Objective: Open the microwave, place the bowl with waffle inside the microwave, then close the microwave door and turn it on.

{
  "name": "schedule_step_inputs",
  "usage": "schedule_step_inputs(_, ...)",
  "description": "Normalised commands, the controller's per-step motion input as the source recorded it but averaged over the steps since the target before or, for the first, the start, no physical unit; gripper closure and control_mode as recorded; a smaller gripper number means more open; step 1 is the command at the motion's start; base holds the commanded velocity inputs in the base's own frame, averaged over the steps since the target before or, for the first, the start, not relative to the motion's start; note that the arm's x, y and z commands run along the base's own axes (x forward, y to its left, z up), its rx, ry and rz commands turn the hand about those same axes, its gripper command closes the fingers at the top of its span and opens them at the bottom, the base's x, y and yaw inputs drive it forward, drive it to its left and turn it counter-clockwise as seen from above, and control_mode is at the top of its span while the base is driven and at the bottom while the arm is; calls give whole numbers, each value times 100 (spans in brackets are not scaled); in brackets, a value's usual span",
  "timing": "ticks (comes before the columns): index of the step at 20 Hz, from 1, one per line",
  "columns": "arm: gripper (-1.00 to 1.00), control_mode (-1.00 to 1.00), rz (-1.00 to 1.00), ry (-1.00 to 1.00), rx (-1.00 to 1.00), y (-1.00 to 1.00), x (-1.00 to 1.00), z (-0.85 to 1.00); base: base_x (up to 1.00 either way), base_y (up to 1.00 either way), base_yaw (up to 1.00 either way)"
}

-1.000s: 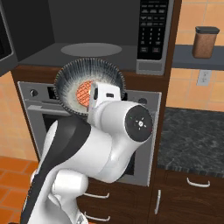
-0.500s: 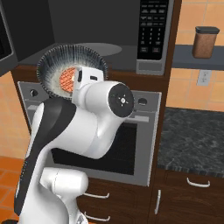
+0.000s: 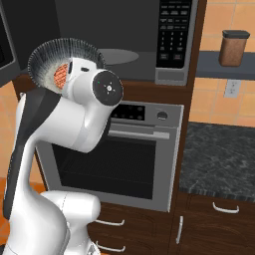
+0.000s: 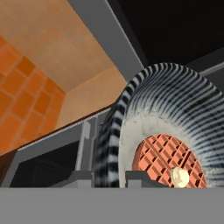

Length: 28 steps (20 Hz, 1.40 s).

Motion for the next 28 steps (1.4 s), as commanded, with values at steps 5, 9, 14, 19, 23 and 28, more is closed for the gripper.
schedule_step_inputs(5, 100, -100, 0, 0, -1, 23, 40, 30, 0, 0, 0)
schedule_step_inputs(9, 100, -100, 0, 0, -4, 15, 33, 27, 0, 0, 0)
schedule_step_inputs(14, 100, -100, 0, 7, -3, 2, 31, 15, 0, 0, 0)
schedule_step_inputs(19, 100, -100, 0, 8, -1, 0, 39, 6, 0, 0, 0)
schedule_step_inputs(23, 100, -100, 0, 7, -2, 0, 50, 2, 0, 0, 0)
schedule_step_inputs(28, 100, -100, 0, 5, -4, 0, 69, 0, 0, 0, 0)
